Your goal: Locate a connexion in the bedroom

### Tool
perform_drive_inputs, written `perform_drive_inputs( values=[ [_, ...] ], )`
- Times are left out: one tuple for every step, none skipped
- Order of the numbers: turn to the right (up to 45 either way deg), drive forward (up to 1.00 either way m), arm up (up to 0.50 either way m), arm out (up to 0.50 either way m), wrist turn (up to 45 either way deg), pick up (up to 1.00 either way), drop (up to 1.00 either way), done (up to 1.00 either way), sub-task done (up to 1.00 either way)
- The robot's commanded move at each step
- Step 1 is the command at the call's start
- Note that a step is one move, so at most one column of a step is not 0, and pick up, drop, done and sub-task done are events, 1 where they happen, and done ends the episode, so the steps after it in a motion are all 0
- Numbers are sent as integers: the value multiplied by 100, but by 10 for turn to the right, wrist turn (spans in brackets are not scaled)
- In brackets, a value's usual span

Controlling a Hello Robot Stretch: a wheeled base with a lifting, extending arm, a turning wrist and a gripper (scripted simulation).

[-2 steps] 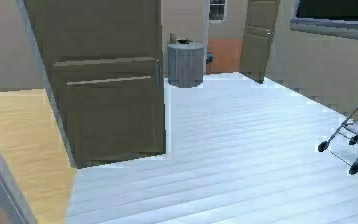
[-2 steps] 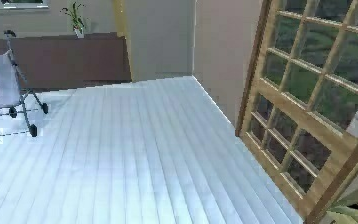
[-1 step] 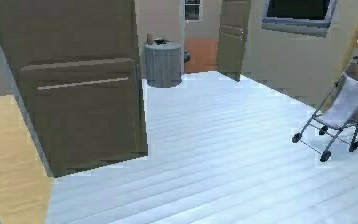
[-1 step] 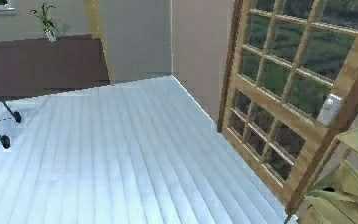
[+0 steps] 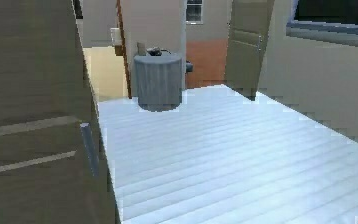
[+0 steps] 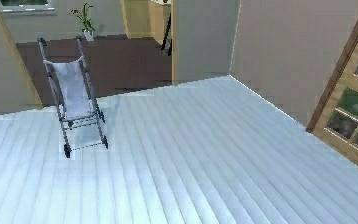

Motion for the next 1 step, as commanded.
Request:
perform_drive_inputs(
  values=[
    [30,0,0,0,0,0,0,0,0]
  ],
)
